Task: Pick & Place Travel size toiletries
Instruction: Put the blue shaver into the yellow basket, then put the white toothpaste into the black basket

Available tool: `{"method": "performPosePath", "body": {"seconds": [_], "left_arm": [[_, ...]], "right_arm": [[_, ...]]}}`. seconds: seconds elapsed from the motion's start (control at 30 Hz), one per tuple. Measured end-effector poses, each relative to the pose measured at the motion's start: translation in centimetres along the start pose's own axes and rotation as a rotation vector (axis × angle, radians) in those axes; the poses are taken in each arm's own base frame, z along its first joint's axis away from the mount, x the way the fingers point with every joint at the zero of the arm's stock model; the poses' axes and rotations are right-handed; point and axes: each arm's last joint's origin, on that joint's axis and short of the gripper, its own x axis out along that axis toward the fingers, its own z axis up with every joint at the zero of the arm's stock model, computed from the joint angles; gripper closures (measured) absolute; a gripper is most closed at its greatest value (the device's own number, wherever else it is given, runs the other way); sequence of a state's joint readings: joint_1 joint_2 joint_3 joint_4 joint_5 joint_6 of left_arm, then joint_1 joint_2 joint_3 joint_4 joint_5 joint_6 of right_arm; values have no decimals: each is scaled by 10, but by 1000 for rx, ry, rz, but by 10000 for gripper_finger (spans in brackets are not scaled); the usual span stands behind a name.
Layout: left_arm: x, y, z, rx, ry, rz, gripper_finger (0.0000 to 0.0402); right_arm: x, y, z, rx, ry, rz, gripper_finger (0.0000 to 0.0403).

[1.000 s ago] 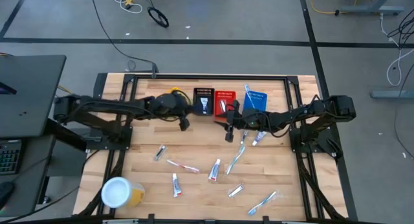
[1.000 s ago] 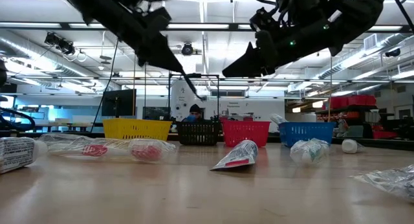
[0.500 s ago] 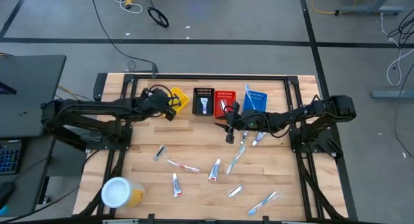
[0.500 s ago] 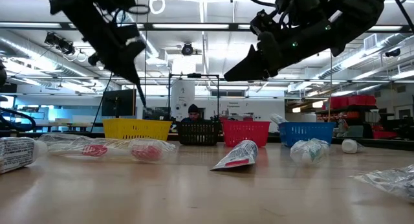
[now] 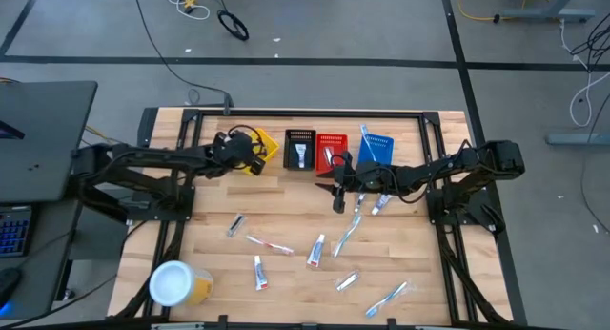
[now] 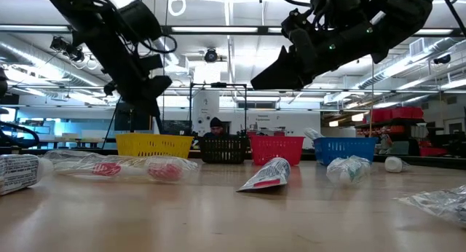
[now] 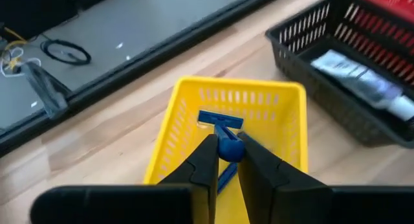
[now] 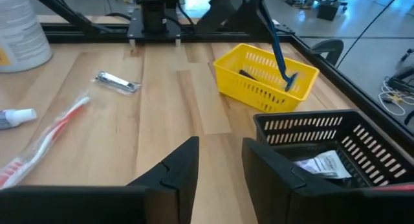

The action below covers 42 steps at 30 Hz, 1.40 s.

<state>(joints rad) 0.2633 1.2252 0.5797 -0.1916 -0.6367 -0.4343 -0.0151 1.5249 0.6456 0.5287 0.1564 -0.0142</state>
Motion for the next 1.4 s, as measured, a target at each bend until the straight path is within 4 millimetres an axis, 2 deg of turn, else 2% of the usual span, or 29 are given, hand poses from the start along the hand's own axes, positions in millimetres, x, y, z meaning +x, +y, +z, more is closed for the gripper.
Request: {"method": "performPosePath", "body": {"seconds": [0.3, 0.6, 0.73, 0.93, 1.03, 1.17, 1.4], "left_arm": [[16, -1, -8, 26, 95, -28, 322], [19, 3, -7, 87, 105, -16, 275], [13, -1, -2, 102, 122, -131, 256], [-9, -23, 16, 270, 137, -545, 250], [-24, -39, 14, 396, 141, -778, 255], [-49, -62, 0, 497, 178, -1035, 257], [-100, -96, -43, 784, 177, -1220, 247]], "right_arm": [[0, 0, 0, 10, 4, 1, 277], [0, 1, -1, 9, 8, 49, 277], [0, 2, -1, 9, 9, 63, 277], [0, 2, -1, 8, 12, 62, 277], [0, 1, -2, 9, 16, 60, 277], [0, 1, -2, 8, 21, 59, 277], [0, 1, -7, 2, 70, 60, 277]]}}
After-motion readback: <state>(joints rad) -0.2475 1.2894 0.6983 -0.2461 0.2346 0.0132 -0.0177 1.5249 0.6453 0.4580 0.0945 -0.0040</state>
